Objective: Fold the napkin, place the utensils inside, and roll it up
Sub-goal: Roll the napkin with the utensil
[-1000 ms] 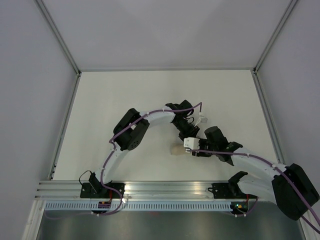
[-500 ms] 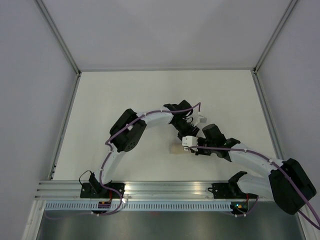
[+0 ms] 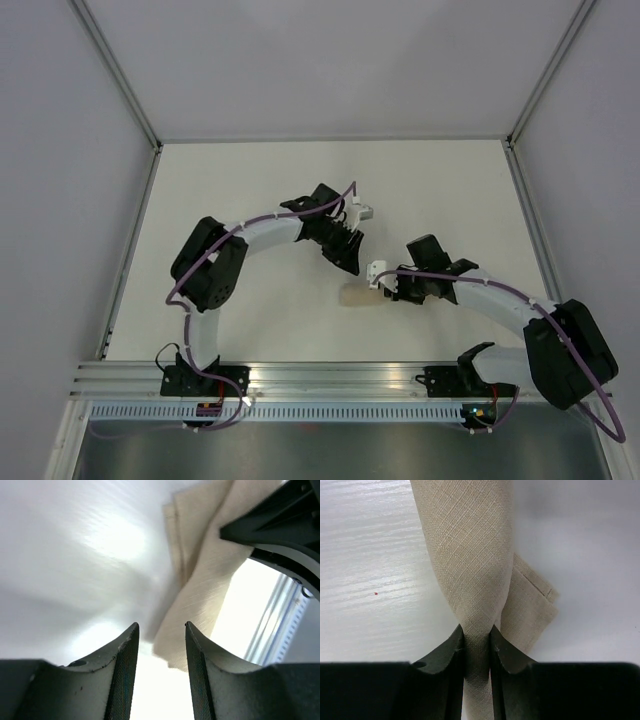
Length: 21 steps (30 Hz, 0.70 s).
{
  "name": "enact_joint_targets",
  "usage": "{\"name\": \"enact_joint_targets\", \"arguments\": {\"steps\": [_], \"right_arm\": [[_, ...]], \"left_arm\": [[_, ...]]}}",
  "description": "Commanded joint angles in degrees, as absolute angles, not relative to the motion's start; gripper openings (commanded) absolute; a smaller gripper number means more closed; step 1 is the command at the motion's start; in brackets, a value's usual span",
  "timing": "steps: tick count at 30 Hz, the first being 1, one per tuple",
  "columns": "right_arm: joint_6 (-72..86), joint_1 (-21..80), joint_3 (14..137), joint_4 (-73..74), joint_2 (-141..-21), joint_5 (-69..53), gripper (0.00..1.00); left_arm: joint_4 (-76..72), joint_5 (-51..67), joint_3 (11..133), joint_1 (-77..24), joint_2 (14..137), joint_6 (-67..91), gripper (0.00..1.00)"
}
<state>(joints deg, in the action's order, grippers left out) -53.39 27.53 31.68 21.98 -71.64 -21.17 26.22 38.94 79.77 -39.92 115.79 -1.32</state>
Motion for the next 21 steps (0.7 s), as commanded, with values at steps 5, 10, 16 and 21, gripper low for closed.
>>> {"name": "enact_joint_targets", "arguments": {"steps": [5, 10, 16, 21], "right_arm": [[-57.82, 24.44, 39.00, 35.05, -81.90, -25.92, 0.13], [-60.29, 21.27, 45.69, 40.60, -91.30, -28.83, 0.12], [-62.58, 18.55, 54.83, 47.63, -101.50, -31.29, 0.12], [-63.54, 17.40, 61.25, 52.55, -108.18, -32.25, 0.12]], "left_arm": [[4.24, 29.54, 66.99, -38.67, 100.30, 4.12, 0.47], [-8.06, 25.23, 56.17, -38.67, 94.84, 5.36, 0.48], [-19.50, 18.73, 45.37, -40.69, 87.81, 5.19, 0.48], [-22.51, 8.03, 41.39, -47.62, 84.11, -1.65, 0.50]]}}
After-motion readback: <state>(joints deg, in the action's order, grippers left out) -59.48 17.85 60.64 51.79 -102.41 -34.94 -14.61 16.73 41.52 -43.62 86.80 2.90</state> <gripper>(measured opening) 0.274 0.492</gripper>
